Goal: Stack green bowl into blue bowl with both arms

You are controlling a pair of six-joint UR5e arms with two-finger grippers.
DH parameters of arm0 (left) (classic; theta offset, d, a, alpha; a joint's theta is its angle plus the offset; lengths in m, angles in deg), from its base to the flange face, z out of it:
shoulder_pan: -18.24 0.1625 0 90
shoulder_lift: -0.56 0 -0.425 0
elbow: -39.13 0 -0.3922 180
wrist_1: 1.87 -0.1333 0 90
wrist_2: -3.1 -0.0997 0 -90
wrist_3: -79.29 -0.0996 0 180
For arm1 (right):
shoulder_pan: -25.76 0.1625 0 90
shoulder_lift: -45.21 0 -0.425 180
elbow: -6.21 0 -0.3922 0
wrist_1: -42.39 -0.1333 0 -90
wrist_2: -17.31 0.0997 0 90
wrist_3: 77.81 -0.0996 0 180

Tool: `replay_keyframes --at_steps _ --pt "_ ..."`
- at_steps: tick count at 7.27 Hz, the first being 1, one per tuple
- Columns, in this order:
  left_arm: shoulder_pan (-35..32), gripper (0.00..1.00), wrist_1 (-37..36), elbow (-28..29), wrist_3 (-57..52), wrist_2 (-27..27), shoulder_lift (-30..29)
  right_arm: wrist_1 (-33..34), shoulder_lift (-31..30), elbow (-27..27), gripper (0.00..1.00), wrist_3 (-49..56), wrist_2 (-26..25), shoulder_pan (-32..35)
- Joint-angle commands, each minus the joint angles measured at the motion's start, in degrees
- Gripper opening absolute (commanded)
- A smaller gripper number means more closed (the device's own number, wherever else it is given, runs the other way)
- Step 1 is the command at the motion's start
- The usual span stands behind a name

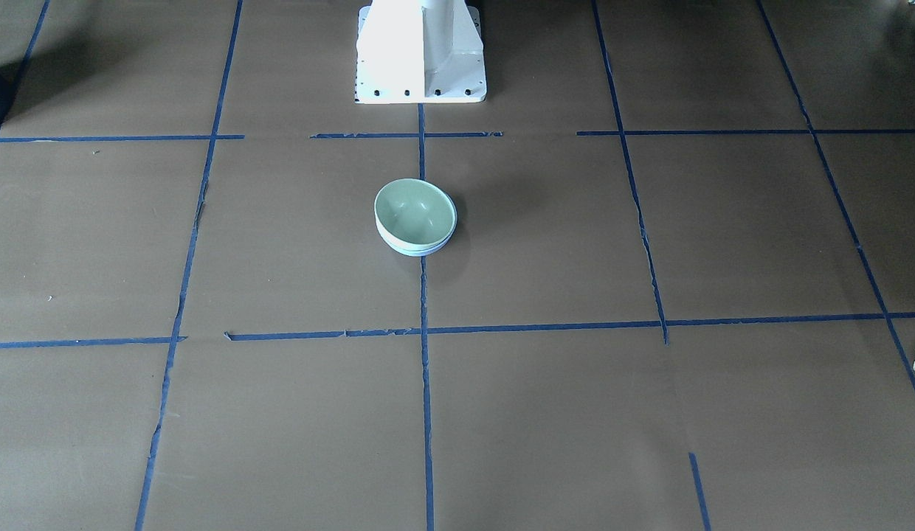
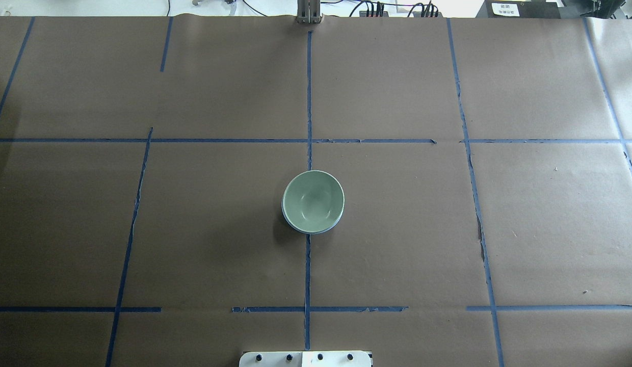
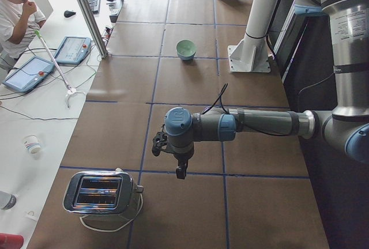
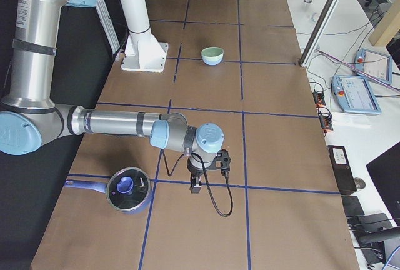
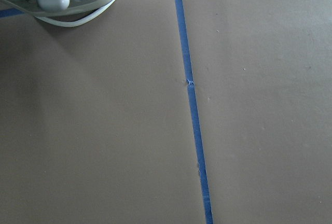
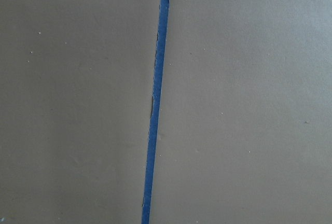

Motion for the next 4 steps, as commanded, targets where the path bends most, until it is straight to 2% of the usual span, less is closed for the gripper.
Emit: replay_keyframes --at_steps 1,4 --pt "-0.09 1.00 0.00 0.00 -0.03 0.00 -0.09 -0.04 -0.04 0.07 1.00 0.00 0.01 0.00" --pt "0.00 1.00 0.00 0.18 0.06 0.00 -0.09 -0.04 0.13 0.51 1.00 0.00 -0.08 0.00"
